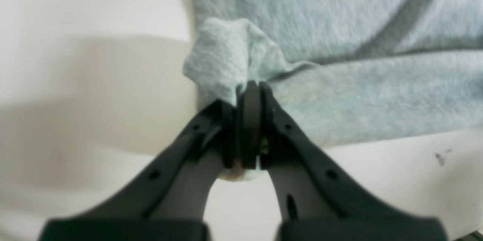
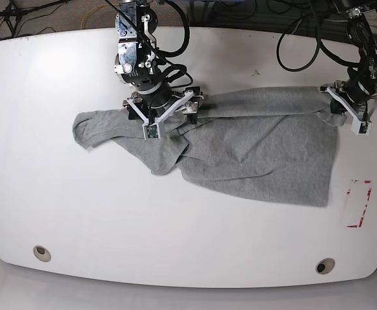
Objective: Fold the T-shirt properly
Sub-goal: 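Move the right gripper inward along the shirt and regrasp the fabric, then pull the right gripper back with the shirt, stretching it toward the left gripper, then lift the shirt high with both grippers and shake it out, then lower the grey shirt onto the table with both grippers holding it, then drag the right gripper with the shirt corner away from the left gripper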
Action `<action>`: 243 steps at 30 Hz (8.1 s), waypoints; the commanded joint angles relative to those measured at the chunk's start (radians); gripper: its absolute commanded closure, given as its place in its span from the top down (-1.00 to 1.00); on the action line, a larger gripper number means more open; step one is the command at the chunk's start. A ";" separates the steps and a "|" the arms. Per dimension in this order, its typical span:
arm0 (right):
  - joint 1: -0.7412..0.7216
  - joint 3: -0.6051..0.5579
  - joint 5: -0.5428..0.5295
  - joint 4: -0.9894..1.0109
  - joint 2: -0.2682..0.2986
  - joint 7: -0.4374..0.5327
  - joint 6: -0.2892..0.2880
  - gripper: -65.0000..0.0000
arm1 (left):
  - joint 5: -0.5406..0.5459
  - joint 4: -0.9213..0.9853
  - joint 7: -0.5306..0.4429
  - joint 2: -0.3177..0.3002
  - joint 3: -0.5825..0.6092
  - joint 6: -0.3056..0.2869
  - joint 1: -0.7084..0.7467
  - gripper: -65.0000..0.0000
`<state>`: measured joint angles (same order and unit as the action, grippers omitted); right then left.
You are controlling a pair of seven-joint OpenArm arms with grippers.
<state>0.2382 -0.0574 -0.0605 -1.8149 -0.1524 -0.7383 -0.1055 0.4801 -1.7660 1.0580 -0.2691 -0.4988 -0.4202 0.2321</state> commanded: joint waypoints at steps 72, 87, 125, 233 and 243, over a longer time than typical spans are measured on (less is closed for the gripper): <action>0.014 0.172 -0.019 -0.211 0.291 0.016 0.036 -1.00 | 0.010 -0.022 -0.017 -0.017 -0.011 0.005 -0.322 -1.00; -0.182 0.175 -0.019 -0.156 0.492 0.016 -0.043 -1.00 | 0.009 -0.021 -0.017 -0.019 -0.005 0.086 -0.633 -1.00; -0.929 0.166 -0.009 0.113 0.721 0.015 -0.271 -1.00 | 0.006 0.150 -0.018 -0.089 0.016 0.220 -1.143 -1.00; 0.220 0.488 -0.008 -0.130 0.245 0.128 -0.267 0.57 | 0.007 0.019 -0.022 -0.095 -0.238 -0.003 0.040 -1.00; 0.120 0.485 -0.009 -0.145 0.248 0.127 -0.274 0.57 | 0.007 0.019 -0.022 -0.092 -0.238 -0.003 0.042 -1.00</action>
<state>0.3988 0.4255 -0.0578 -1.9373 0.0864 -0.6361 -0.3782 0.4824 -1.7298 1.0546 -0.3416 -0.7284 -0.4210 0.2768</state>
